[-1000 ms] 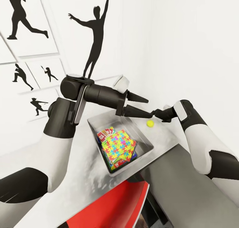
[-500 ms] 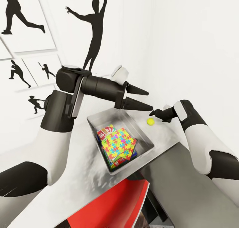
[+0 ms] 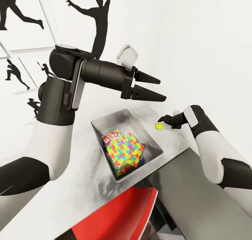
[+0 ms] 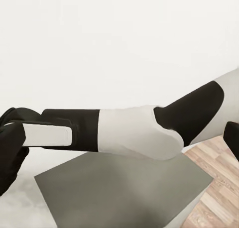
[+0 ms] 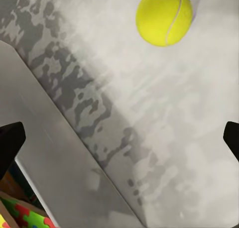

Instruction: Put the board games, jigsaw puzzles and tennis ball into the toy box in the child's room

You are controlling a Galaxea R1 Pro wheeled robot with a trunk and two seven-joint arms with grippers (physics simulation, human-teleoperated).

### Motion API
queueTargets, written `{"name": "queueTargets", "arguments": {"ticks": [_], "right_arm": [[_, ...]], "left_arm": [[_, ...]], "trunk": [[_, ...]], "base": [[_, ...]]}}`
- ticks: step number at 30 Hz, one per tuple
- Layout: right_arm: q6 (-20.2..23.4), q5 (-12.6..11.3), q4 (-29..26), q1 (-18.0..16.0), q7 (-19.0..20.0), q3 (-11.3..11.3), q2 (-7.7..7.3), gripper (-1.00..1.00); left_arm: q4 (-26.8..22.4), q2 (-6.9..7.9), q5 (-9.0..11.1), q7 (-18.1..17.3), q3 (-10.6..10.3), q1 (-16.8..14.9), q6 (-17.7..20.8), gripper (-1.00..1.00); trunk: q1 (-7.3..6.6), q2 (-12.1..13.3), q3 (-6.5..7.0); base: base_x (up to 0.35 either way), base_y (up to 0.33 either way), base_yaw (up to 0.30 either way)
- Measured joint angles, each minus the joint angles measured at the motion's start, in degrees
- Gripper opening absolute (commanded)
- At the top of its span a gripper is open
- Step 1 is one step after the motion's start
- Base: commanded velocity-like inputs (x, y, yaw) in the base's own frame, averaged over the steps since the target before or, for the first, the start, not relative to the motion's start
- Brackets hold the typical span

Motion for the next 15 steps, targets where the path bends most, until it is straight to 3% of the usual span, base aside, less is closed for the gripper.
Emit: {"name": "queueTargets", "arguments": {"ticks": [15], "right_arm": [[0.0,0.0,-0.3,-0.2,0.0,-0.1,-0.45,1.0]], "left_arm": [[0.0,-0.18,-0.1,0.1,-0.5,-0.3,0.0,1.0]], "trunk": [[0.0,0.0,-1.39]], "base": [[0.0,0.0,0.0]]}}
